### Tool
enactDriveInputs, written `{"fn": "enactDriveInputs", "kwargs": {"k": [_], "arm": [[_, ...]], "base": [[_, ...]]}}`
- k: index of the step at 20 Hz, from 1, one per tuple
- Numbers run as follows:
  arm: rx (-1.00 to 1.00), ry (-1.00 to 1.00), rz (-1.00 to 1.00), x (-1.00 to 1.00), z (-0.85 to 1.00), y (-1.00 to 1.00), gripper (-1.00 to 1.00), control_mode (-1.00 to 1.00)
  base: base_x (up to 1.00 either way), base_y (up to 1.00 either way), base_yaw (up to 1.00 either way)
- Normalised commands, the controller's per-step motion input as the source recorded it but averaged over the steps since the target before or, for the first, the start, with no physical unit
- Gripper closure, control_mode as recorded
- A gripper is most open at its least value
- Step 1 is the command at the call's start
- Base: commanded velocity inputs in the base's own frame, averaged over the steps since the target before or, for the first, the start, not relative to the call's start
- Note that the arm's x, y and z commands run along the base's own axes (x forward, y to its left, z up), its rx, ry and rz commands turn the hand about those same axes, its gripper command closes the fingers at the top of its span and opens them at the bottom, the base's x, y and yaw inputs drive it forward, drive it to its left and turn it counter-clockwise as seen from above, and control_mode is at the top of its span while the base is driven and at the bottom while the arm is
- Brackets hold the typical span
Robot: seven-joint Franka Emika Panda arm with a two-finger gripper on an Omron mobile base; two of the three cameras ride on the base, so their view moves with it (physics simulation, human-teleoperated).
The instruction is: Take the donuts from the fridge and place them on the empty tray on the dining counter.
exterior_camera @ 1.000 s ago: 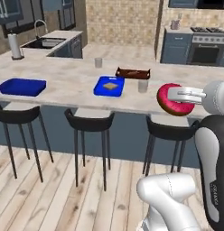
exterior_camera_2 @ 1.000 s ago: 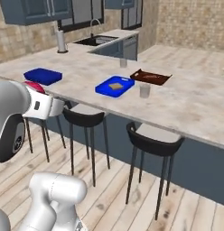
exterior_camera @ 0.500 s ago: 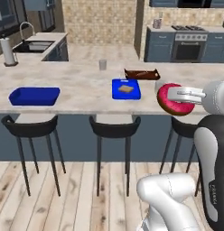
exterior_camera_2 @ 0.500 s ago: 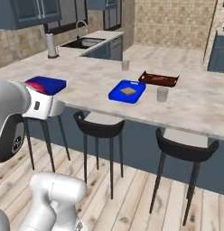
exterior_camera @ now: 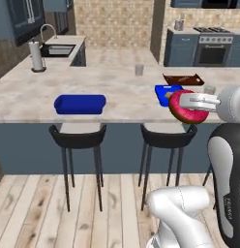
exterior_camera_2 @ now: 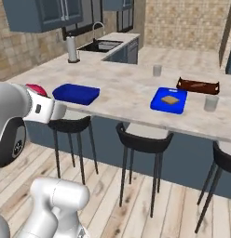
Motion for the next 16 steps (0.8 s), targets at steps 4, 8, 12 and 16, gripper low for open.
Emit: {"fn": "enactDriveInputs", "kwargs": {"k": [4, 8, 12, 16], "arm": [[0.00, 0.00, 0.00, 0.00, 0.00, 0.00, 1.00, 1.00], [0.00, 0.00, 0.00, 0.00, 0.00, 0.00, 1.00, 1.00], [0.00, 0.00, 0.00, 0.00, 0.00, 0.00, 1.00, 1.00], [0.00, 0.00, 0.00, 0.00, 0.00, 0.00, 1.00, 1.00]], "base": [[0.50, 1.00, -0.09], [1.00, 1.00, -0.23], [1.00, 0.98, -0.26], [1.00, 0.09, -0.15]]}}
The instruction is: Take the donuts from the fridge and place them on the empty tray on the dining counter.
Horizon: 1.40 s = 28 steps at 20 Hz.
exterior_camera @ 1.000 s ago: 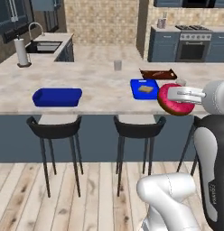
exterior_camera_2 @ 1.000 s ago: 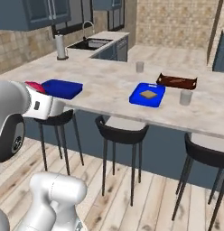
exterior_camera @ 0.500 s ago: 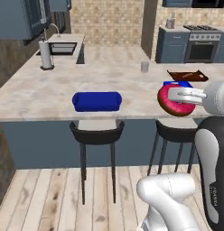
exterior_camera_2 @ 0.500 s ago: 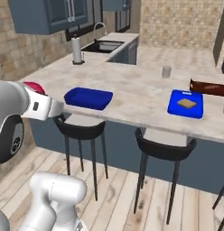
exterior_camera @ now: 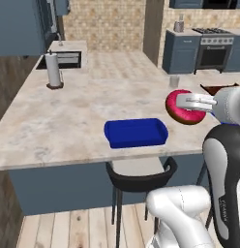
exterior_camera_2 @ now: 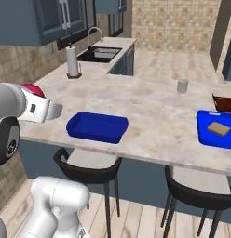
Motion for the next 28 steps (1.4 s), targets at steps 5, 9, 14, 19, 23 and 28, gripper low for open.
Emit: {"fn": "enactDriveInputs", "kwargs": {"k": [5, 9, 14, 19, 23, 28], "arm": [[0.00, 0.00, 0.00, 0.00, 0.00, 0.00, 1.00, 1.00], [0.00, 0.00, 0.00, 0.00, 0.00, 0.00, 1.00, 1.00], [0.00, 0.00, 0.00, 0.00, 0.00, 0.00, 1.00, 1.00], [0.01, 0.25, 0.11, 0.80, -0.65, -0.01, 1.00, -1.00], [0.05, 0.17, 0.05, 1.00, -0.91, 0.00, 1.00, -1.00], [0.00, 0.05, 0.00, 1.00, -1.00, 0.13, 1.00, -1.00]], "base": [[1.00, -0.84, 0.11], [1.00, -0.07, 0.22], [1.00, 0.00, 0.27], [0.20, 0.00, 0.04], [0.00, 0.00, 0.00], [0.00, 0.00, 0.00]]}}
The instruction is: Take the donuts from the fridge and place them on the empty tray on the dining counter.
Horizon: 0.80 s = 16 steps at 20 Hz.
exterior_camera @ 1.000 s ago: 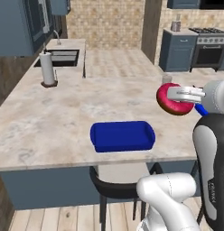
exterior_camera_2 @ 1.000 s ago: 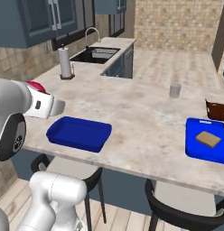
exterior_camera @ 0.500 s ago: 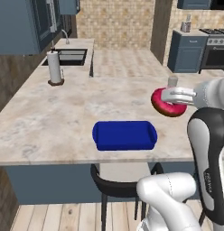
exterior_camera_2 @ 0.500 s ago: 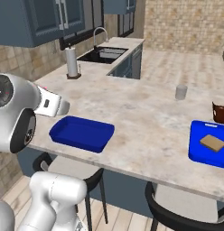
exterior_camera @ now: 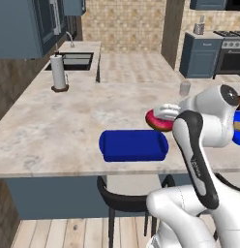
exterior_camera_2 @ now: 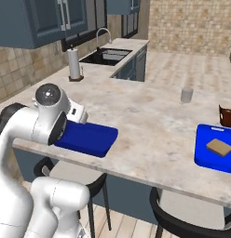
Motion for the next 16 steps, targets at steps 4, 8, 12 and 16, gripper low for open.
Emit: {"fn": "enactDriveInputs", "kwargs": {"k": [4, 8, 12, 16], "arm": [[0.00, 0.10, -0.04, 1.00, -1.00, 0.07, 1.00, -1.00], [-0.01, 0.19, -0.08, 1.00, -1.00, 0.10, 1.00, -1.00], [0.00, 0.25, -0.06, 0.84, -0.66, 0.37, 1.00, -1.00], [0.00, 0.17, -0.07, 0.85, -0.60, 0.59, 1.00, -1.00]], "base": [[0.00, 0.00, 0.00], [0.00, 0.00, 0.00], [0.00, 0.00, 0.00], [0.00, 0.00, 0.00]]}}
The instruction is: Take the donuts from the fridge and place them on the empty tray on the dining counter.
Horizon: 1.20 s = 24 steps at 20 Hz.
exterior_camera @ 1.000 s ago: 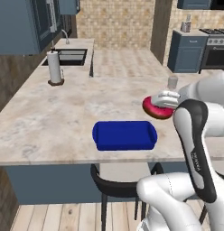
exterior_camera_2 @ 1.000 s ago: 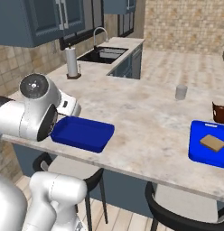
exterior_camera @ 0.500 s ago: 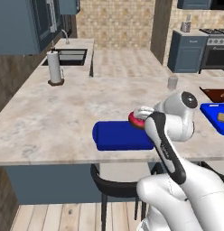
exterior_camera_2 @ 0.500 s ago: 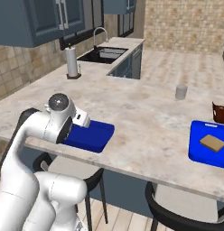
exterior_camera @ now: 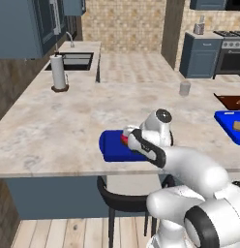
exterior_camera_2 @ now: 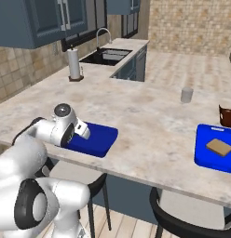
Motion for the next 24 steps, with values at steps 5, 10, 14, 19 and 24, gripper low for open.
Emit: {"fn": "enactDriveInputs", "kwargs": {"k": [5, 10, 14, 19, 24], "arm": [[0.00, 0.10, -0.07, 0.95, -0.58, 0.52, 1.00, -1.00], [0.00, 0.10, -0.03, 0.91, -0.42, 0.11, 1.00, -1.00], [0.03, 0.21, 0.00, 0.61, -0.17, 0.00, 1.00, -1.00], [0.01, 0.29, 0.00, 0.43, -0.26, 0.06, 1.00, -1.00], [0.00, 0.27, 0.00, 0.39, -0.46, 0.14, 1.00, -1.00]], "base": [[0.00, 0.00, 0.00], [0.00, 0.00, 0.00], [0.00, 0.00, 0.00], [0.00, 0.00, 0.00], [0.00, 0.00, 0.00]]}}
